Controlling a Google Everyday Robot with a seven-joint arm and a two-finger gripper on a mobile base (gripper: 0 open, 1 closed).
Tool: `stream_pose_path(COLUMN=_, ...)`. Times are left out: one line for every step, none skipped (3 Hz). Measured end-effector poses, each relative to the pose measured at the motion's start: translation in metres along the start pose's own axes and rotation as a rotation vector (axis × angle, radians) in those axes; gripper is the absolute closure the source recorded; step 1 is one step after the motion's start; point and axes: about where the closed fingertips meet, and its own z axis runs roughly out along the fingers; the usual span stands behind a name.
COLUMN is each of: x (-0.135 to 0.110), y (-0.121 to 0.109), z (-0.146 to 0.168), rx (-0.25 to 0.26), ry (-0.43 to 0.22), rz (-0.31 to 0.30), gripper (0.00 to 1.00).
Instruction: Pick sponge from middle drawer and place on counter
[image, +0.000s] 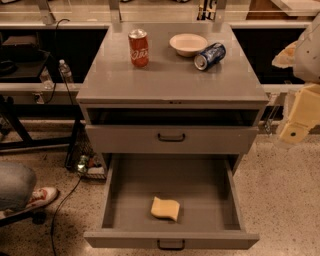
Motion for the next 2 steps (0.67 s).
stream_pose_path(x=0.0, y=0.0, z=0.0, rx=0.0, ry=0.0, rz=0.0, gripper=0.0)
stream_pose_path(x=0.005, y=0.009, z=0.028, rx=-0.028, ry=-0.015, rz=0.008, gripper=0.0)
